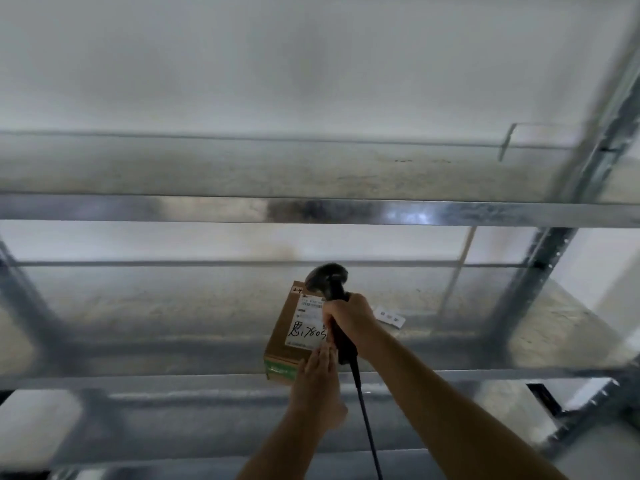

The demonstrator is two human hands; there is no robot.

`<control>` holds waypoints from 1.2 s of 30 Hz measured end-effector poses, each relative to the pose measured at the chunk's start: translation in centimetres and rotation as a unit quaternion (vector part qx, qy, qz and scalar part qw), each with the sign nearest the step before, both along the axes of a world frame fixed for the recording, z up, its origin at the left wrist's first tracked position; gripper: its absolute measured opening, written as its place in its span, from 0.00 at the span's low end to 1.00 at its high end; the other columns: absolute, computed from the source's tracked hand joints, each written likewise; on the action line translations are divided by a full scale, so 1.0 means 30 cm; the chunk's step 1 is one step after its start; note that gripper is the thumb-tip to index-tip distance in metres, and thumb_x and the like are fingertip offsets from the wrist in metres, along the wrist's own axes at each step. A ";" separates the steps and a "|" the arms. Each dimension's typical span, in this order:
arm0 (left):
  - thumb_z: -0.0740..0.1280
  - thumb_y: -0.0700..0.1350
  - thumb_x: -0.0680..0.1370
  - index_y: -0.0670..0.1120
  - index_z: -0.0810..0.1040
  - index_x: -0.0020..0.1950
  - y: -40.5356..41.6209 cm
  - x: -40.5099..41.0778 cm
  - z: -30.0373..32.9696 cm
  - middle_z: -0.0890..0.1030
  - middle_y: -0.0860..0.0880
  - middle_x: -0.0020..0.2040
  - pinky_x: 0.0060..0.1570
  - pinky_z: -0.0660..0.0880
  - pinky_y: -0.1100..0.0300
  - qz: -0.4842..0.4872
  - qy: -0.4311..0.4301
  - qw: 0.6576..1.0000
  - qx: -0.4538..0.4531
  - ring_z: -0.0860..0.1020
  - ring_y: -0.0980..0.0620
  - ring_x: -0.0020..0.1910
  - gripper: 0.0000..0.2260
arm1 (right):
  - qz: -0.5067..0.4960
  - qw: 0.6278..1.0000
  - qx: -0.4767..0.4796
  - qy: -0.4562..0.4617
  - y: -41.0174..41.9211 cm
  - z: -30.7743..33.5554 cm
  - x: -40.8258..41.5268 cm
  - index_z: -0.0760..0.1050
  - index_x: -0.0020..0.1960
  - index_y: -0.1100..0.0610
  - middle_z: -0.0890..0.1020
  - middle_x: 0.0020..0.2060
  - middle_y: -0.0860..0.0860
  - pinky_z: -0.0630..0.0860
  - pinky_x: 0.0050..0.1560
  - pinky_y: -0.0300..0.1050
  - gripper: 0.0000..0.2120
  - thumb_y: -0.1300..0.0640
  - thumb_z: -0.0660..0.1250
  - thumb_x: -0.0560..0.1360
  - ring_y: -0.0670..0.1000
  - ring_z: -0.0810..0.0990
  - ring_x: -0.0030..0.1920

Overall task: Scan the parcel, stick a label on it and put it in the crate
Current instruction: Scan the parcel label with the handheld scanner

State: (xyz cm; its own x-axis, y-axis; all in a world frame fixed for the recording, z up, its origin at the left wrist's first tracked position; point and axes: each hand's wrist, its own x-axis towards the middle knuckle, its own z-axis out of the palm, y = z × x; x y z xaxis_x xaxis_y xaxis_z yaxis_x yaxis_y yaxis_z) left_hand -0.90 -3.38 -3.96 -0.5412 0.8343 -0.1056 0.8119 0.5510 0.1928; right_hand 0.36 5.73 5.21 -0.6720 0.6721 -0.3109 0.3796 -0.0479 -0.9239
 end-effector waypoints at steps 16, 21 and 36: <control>0.62 0.49 0.75 0.35 0.45 0.74 -0.073 0.112 -0.136 0.38 0.35 0.75 0.70 0.40 0.35 -0.017 0.078 0.996 -0.041 0.37 0.36 0.74 0.37 | -0.044 0.994 -0.102 -0.017 -0.113 0.036 0.048 0.72 0.55 0.67 0.74 0.26 0.52 0.71 0.24 0.38 0.15 0.64 0.65 0.69 0.49 0.71 0.23; 0.63 0.49 0.74 0.36 0.45 0.75 -0.051 0.113 -0.146 0.38 0.36 0.75 0.69 0.38 0.36 0.001 0.073 0.996 -0.044 0.37 0.36 0.73 0.38 | -0.029 0.993 -0.113 -0.024 -0.115 0.061 0.046 0.72 0.51 0.66 0.73 0.25 0.52 0.70 0.23 0.37 0.12 0.65 0.64 0.68 0.48 0.71 0.23; 0.76 0.50 0.60 0.36 0.54 0.74 -0.049 0.136 -0.257 0.52 0.35 0.75 0.67 0.52 0.37 0.053 0.072 0.996 0.015 0.48 0.38 0.75 0.50 | -0.010 0.988 -0.135 -0.069 -0.039 0.128 0.043 0.70 0.38 0.62 0.72 0.25 0.54 0.70 0.24 0.38 0.02 0.66 0.61 0.69 0.49 0.70 0.23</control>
